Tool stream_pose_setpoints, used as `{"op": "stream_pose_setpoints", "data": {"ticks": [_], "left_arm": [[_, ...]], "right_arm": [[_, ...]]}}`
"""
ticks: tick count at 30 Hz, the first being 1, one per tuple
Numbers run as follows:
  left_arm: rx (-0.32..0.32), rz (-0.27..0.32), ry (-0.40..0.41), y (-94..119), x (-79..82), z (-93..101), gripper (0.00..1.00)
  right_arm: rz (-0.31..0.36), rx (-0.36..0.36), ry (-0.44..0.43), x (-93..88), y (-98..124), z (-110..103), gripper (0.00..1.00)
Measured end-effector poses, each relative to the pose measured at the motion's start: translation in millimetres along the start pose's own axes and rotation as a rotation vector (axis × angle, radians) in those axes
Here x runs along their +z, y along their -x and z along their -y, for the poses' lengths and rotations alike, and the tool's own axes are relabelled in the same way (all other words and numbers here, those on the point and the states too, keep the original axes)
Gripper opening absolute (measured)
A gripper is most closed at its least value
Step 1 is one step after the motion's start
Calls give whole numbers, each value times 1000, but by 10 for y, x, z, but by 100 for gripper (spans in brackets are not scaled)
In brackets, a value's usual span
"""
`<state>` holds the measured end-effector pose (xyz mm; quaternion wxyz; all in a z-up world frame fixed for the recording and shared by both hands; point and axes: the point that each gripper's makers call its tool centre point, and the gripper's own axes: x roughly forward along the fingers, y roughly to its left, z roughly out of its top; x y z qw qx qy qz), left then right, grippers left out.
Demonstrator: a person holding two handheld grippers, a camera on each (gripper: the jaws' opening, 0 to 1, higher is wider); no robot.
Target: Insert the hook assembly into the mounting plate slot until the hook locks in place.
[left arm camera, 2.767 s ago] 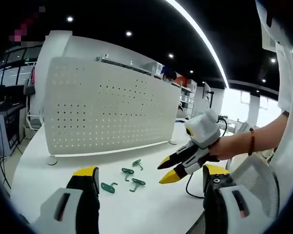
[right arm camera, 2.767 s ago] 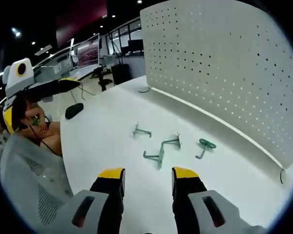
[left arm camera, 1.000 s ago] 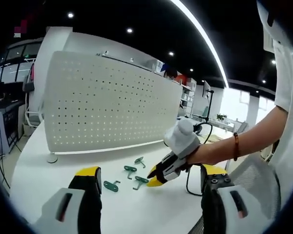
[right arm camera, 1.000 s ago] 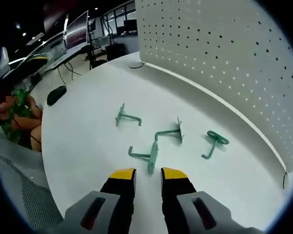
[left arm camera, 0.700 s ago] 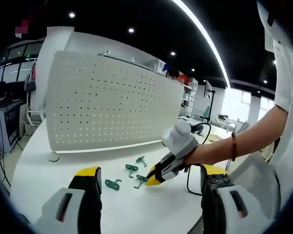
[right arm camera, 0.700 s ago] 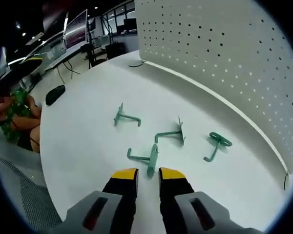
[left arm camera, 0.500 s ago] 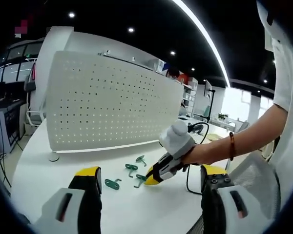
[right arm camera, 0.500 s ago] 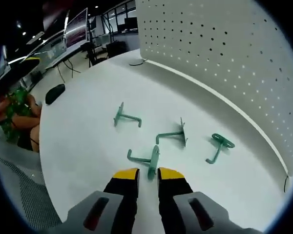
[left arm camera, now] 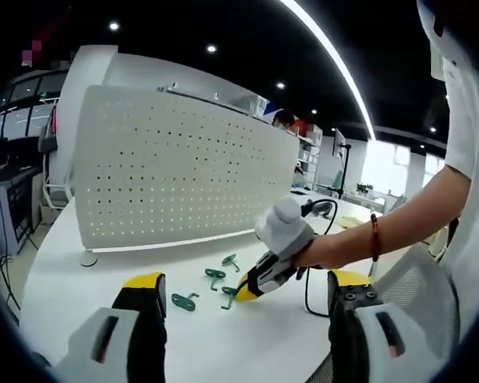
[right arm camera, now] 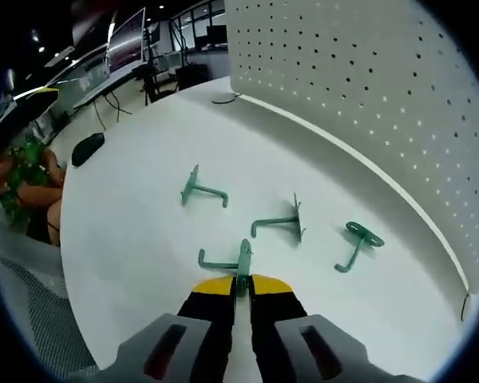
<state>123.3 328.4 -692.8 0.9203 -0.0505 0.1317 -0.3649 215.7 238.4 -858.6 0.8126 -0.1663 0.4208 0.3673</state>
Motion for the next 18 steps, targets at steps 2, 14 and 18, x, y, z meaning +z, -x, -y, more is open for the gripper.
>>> {"op": "stream_pose_setpoints", "data": {"ticks": [2,14,18], "left_arm": [[-1,-6,2,-5,-13,-2,85],[5,6,2,5,37,-9,85],[7,-4,6,5,32,-1,84]], "right_arm": [[-4,2,-7,-3,4,-4,5],[19,-17,-11,13,102,-18,2],[72,-23,-34,105,179,-26,2]]}}
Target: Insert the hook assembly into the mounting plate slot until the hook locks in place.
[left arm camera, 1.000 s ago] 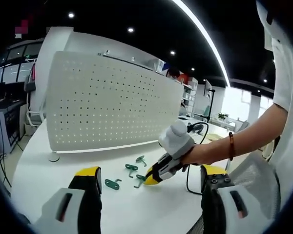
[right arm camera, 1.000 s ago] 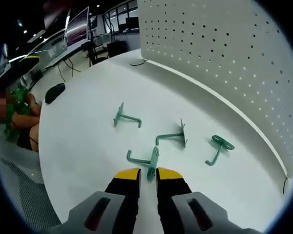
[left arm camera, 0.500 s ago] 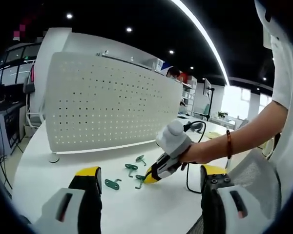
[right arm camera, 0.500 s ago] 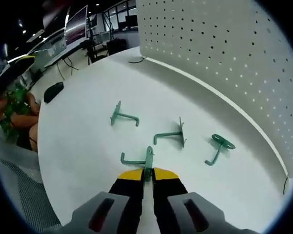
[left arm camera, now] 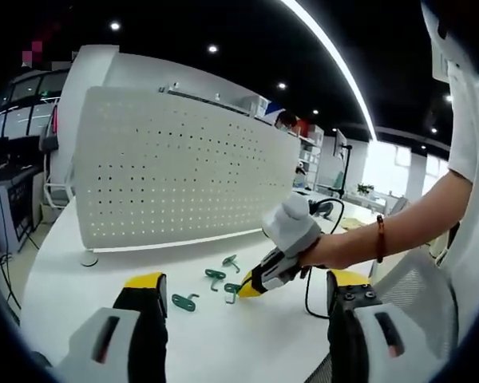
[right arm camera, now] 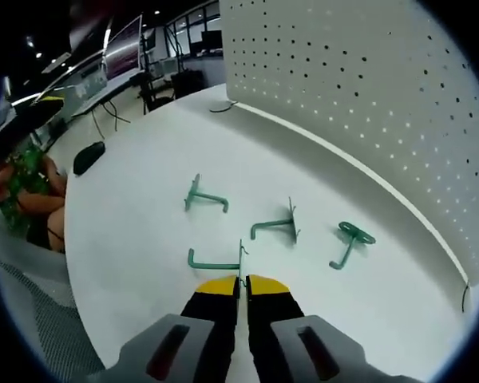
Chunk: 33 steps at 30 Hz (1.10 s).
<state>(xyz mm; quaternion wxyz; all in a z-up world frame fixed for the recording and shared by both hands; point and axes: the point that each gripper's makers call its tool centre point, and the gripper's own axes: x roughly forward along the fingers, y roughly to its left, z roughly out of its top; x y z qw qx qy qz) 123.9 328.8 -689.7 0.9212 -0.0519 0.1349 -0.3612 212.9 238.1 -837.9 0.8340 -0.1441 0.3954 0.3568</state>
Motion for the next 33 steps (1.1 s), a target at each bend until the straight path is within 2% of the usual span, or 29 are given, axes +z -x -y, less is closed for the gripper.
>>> {"op": "stream_pose_setpoints", "data": {"ticks": [5,14,19,24,33], "left_arm": [[-4,30,6,14,81,46,86],[-12,31,-9,11,119,151,86],[6,37,-9,30,124,177,85],[8,28,-23,30,113,241,83],[14,40,-2,20,170,310,82]], "right_arm": [[26,-11,12,54,80,1,2],[96,-7,-33,158,221,-47,2],[148,-34,-16,230,333,-23,2],[184,-43,-38,251,429,-9,2],[268,-39,-68,354,663,-47,2]]}}
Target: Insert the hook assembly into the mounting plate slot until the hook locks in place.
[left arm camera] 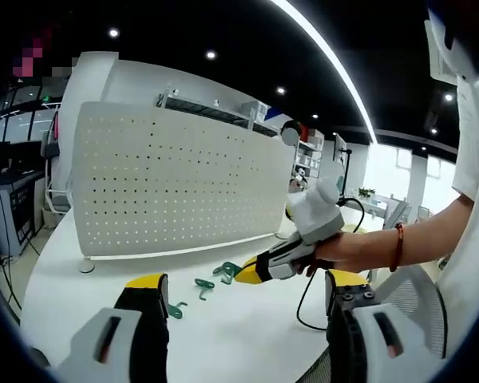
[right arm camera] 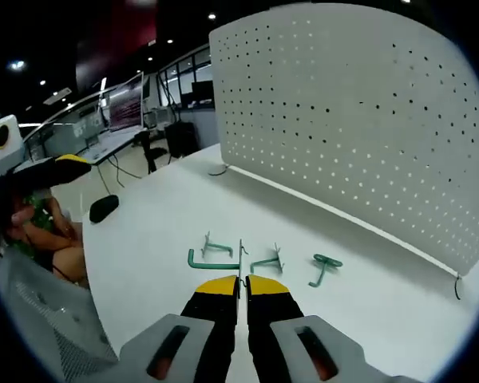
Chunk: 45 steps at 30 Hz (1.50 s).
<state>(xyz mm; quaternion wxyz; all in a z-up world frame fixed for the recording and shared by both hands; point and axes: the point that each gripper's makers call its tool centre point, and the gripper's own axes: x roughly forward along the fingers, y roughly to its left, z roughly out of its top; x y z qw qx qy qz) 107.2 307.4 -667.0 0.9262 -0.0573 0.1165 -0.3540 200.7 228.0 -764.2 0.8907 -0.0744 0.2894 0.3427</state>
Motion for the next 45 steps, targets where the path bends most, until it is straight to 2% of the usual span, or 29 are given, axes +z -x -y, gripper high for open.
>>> {"op": "stream_pose_setpoints", "data": {"ticks": [4,6,13,21,26,31,34,38,45], "left_arm": [[3,1,25,-34,-16,27,82],[0,7,31,-34,-17,49,82],[1,19,38,-27,17,72,82],[-31,44,32,-70,101,164,81],[-49,54,54,-90,127,221,80],[-78,39,125,-140,142,276,77],[-84,26,140,-157,138,302,77],[-91,53,154,-167,194,350,78],[-113,47,177,-190,210,428,71]], "right_arm": [[36,4,12,62,97,-55,2],[50,-24,77,102,135,-48,2],[96,-12,69,237,237,-99,2],[188,-1,54,384,425,-172,2],[209,-6,53,376,515,-196,2],[264,-9,46,412,635,-209,2],[274,-9,50,423,690,-224,2],[309,2,51,462,757,-255,2],[357,20,59,547,832,-313,2]]}}
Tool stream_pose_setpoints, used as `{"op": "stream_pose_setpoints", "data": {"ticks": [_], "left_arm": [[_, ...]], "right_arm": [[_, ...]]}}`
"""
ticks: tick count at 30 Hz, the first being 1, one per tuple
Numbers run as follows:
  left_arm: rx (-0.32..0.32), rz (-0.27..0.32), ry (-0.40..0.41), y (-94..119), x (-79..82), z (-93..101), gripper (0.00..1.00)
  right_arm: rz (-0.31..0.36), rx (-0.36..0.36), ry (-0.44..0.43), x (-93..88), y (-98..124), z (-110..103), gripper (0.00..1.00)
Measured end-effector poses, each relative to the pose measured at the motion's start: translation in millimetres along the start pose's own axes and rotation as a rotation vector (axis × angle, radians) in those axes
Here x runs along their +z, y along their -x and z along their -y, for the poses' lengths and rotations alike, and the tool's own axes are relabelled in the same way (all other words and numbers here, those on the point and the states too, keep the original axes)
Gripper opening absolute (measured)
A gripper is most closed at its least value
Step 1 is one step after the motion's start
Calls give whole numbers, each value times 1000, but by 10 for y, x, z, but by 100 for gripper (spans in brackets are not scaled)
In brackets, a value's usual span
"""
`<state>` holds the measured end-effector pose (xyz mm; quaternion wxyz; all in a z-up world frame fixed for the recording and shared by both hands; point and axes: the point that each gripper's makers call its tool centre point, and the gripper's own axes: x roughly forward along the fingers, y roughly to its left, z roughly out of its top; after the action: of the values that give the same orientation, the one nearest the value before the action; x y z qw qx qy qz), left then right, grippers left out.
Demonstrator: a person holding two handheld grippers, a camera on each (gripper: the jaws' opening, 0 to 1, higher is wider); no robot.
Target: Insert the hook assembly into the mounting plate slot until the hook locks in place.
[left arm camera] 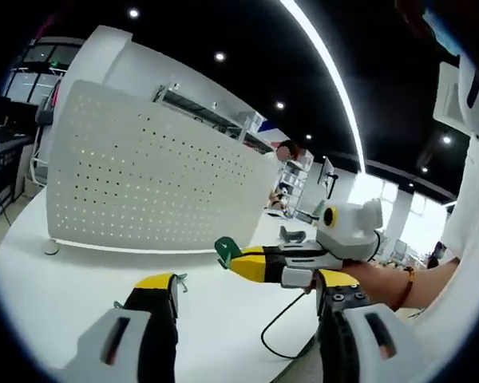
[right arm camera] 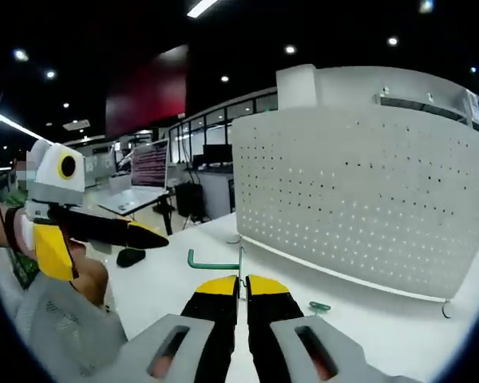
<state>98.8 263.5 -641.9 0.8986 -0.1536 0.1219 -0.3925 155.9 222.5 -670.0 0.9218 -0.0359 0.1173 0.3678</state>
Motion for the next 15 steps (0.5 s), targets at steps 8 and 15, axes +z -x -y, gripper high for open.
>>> {"op": "stream_pose_setpoints", "data": {"ticks": [8,15], "left_arm": [[8,24,59,5,36,0,66],[-25,107,139,34,158,56,59]], "right_arm": [[39,28,10,83,26,-124,2],[90,39,9,177,41,-189,2]]}}
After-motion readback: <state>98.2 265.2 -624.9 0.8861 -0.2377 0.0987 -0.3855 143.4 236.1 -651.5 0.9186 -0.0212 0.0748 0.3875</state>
